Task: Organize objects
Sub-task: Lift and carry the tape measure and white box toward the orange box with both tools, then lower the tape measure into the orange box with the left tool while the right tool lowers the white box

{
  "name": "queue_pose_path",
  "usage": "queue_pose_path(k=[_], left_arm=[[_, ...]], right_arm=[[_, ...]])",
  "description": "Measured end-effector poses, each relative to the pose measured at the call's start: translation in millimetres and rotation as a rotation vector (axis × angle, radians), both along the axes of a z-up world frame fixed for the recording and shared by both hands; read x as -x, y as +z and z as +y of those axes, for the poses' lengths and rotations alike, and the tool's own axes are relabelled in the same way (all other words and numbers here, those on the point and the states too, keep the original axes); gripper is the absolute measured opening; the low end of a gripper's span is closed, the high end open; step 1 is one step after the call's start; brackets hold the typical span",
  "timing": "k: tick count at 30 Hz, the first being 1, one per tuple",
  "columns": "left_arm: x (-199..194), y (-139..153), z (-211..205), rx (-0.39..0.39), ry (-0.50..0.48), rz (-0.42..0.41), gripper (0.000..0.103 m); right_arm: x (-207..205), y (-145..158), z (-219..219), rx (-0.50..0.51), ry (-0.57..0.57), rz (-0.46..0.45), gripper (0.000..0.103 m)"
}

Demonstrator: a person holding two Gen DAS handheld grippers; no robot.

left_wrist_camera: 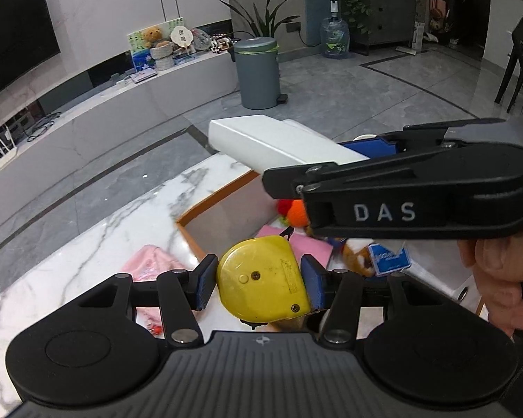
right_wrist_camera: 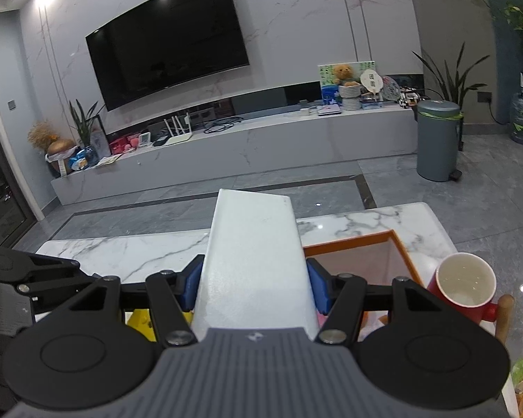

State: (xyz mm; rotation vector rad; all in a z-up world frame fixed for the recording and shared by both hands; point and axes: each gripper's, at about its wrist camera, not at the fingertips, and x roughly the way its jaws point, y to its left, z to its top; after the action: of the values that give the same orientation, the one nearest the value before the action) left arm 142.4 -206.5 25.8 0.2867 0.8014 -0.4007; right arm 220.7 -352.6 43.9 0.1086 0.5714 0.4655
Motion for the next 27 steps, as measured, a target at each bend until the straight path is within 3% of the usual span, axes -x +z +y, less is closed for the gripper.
queue_pose_path(k=[7,13,27], left_arm=[[-9.4,-8.3,-16.2,0.016,-0.028,0.028,0.059],[-11.3,-29.2,-36.7,-0.087,-0.101,0.052,0.059],[-14.6,-65.6,-57.1,-0.213,-0.172,0.105,0.06]], right_arm=[[-7.3,-6.1,-7.1,0.033,-0.015,0.017,0.062],[-18.1,-20.4,-17.3,0.076,-0.02,0.063,0.062],[-41.5,-67.2,-12.0,0.193,0.004,0.183,0.062]])
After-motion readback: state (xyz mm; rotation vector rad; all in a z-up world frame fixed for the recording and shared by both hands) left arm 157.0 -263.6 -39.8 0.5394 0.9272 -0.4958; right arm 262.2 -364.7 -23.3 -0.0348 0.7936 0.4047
